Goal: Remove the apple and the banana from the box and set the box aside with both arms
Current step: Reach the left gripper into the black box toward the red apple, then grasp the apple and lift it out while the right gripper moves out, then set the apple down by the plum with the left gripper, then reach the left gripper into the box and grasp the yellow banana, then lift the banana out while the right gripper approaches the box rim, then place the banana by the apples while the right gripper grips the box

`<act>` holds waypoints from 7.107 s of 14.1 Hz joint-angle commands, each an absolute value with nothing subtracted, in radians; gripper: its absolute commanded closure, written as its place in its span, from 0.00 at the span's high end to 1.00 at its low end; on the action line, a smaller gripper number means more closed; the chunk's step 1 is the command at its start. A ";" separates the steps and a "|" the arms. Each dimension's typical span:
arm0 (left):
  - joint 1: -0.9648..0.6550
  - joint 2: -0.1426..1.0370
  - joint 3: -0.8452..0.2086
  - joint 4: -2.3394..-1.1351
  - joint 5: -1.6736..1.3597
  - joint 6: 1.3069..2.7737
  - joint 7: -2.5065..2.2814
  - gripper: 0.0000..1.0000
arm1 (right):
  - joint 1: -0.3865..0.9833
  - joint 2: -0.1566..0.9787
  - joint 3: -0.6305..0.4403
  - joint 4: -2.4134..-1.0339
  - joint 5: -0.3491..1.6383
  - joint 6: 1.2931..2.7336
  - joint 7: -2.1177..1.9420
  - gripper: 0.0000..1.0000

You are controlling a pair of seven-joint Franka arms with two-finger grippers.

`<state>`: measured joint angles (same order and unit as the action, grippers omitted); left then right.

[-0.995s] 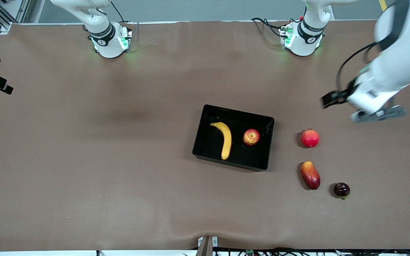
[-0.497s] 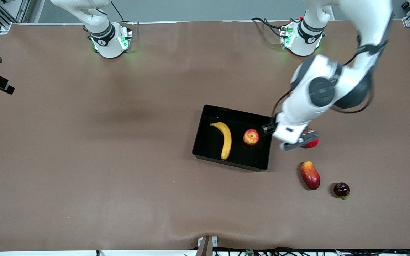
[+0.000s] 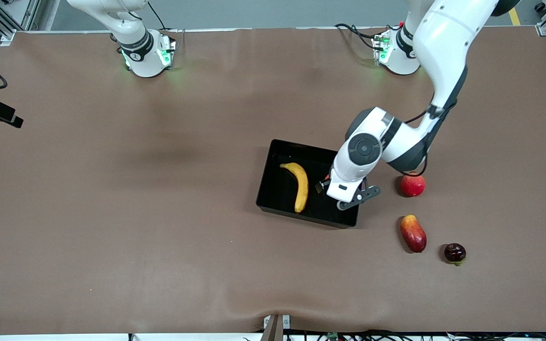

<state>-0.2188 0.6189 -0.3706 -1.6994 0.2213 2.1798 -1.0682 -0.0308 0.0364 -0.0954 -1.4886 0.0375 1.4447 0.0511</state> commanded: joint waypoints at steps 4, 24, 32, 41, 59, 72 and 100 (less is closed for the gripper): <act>-0.244 0.696 -0.367 -1.686 0.288 2.191 -1.111 0.86 | -0.035 0.112 -0.094 -1.476 0.051 1.534 0.054 1.00; 0.296 0.471 -0.370 -1.680 0.291 1.997 -0.416 0.00 | 0.268 0.497 -0.094 -1.442 0.048 2.041 0.230 1.00; 0.505 0.724 -0.364 -1.677 0.489 2.368 -0.216 0.00 | 0.230 0.802 -0.094 -1.301 0.051 2.549 0.226 1.00; 0.506 0.454 -0.533 -1.752 0.440 2.125 -0.258 1.00 | 0.222 0.913 -0.094 -1.203 0.052 2.623 0.229 1.00; -0.198 0.776 -0.589 -1.543 0.492 2.158 -0.820 1.00 | 0.233 0.847 -0.012 -1.220 0.195 1.881 0.210 1.00; -0.328 0.813 -0.477 -1.511 0.497 2.209 -0.917 0.00 | 0.259 0.752 -0.017 -1.213 0.288 1.500 0.130 1.00; 0.520 0.491 -0.485 -1.928 0.432 2.311 0.003 0.00 | 0.719 0.893 -0.025 -1.236 0.091 2.109 0.767 0.00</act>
